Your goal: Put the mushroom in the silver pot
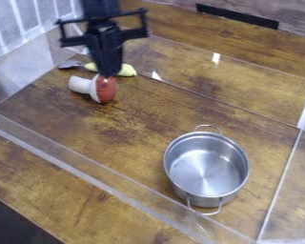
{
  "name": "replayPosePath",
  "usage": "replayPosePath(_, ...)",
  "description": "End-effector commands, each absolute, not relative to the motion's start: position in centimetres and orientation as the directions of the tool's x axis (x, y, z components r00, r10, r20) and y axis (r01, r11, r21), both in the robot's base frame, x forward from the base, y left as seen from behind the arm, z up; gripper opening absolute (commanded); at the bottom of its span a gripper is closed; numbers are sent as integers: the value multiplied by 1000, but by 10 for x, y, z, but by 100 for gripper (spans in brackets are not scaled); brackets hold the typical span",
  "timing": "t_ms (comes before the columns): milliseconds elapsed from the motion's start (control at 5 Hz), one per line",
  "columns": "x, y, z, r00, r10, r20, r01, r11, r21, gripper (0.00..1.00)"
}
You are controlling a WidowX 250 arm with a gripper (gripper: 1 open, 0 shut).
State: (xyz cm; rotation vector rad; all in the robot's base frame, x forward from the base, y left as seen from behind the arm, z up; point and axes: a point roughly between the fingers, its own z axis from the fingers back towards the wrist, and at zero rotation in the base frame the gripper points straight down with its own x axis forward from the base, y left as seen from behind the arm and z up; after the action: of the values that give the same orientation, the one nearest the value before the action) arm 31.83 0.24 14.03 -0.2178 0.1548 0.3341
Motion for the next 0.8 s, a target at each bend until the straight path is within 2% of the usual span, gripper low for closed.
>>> replayPosePath(0, 321, -46, 161, 981, 158, -112, -179, 959, -219, 0)
replayPosePath(600, 305, -71, 126, 990, 93, -110, -112, 976, -185, 0)
